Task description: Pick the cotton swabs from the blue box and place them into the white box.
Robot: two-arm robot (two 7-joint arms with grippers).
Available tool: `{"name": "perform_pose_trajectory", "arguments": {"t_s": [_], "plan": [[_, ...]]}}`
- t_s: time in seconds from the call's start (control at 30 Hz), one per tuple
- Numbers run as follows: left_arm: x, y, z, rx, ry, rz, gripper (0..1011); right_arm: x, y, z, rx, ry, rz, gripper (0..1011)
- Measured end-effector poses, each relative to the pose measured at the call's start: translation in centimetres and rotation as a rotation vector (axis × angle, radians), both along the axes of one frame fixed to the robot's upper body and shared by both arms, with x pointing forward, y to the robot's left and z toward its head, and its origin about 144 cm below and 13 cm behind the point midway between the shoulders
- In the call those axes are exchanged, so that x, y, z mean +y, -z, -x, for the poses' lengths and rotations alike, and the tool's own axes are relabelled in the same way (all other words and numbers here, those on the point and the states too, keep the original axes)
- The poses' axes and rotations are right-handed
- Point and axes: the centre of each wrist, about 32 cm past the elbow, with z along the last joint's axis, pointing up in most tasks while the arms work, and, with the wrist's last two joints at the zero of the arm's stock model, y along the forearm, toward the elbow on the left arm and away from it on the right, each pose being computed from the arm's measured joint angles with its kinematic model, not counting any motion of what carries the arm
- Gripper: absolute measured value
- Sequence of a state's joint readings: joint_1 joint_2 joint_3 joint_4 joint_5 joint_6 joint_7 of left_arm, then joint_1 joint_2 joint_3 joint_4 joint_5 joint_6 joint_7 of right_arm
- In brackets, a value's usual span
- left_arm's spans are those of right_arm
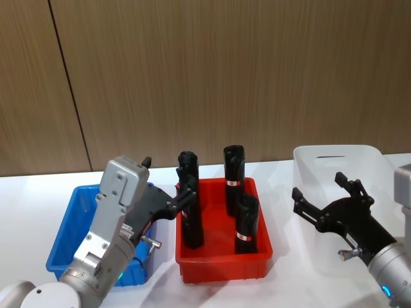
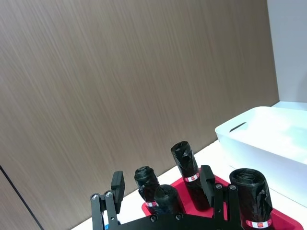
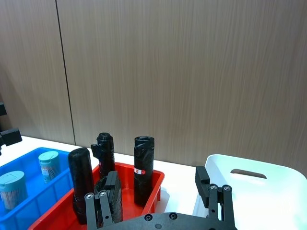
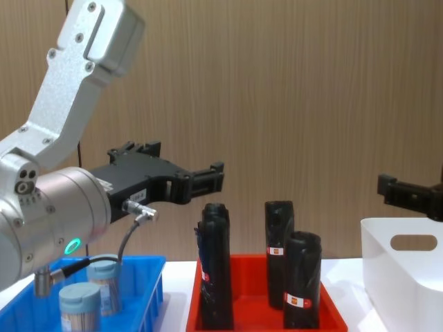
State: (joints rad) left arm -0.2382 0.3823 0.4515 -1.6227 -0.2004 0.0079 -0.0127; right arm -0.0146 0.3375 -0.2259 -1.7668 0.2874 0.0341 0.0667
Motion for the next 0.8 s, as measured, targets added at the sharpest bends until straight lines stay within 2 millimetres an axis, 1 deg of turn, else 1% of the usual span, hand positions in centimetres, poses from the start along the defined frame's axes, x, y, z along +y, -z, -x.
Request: {"name": "perform_pose_trajectory", "arguments": {"t_s": [0.43,0.8], "plan": [[1.7,-0.1,-0.9,-0.012,-0.027,-0.005,1003,0.0,0.0,0.0,0.0,0.0,0.0,1002],[3.9,-0.1,-1.5,0.044,-0.136,0.02,1003,0.0,0.0,0.0,0.0,0.0,0.0,1002]]}}
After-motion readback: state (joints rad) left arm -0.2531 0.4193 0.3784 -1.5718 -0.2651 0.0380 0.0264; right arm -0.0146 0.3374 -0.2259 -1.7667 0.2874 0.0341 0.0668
